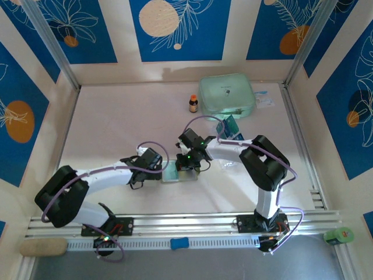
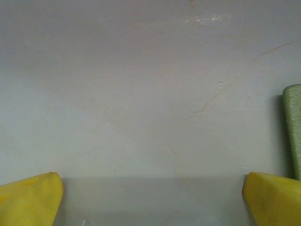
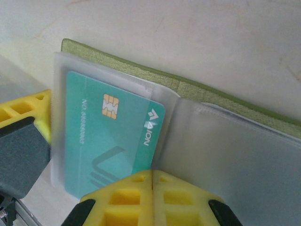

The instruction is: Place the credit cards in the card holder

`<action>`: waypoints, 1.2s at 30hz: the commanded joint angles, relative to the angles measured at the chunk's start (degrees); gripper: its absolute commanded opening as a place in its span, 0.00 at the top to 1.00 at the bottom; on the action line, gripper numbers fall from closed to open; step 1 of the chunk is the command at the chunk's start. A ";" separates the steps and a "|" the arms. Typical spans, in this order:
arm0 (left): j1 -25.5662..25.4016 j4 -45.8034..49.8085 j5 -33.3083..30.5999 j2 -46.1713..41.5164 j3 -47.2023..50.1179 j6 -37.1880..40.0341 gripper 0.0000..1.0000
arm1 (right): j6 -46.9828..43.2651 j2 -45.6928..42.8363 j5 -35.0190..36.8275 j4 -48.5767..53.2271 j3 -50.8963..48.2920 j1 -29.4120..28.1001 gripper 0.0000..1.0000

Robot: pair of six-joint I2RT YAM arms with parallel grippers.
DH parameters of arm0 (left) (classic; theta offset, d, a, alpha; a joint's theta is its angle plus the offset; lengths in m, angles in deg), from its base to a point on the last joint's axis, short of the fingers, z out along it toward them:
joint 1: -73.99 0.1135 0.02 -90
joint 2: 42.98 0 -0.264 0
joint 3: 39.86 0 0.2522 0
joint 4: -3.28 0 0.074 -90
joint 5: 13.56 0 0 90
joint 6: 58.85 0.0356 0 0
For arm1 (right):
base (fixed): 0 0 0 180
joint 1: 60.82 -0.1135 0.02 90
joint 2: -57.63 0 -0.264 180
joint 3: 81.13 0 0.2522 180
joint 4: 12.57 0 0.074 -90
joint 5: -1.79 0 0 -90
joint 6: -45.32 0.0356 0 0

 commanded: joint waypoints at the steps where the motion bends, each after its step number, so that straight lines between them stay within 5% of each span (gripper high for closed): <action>1: 0.52 -0.41 0.68 2.27 0.15 -0.40 0.00 | -0.40 1.55 -0.80 0.92 1.52 -0.73 1.00; 24: 0.52 -0.80 1.41 1.17 0.58 -1.09 0.00 | 1.05 2.46 -4.56 0.54 2.93 -1.14 1.00; 36: 0.61 4.92 -2.82 -10.83 0.29 -3.53 0.00 | 1.12 -5.57 -2.58 2.14 -0.54 1.90 1.00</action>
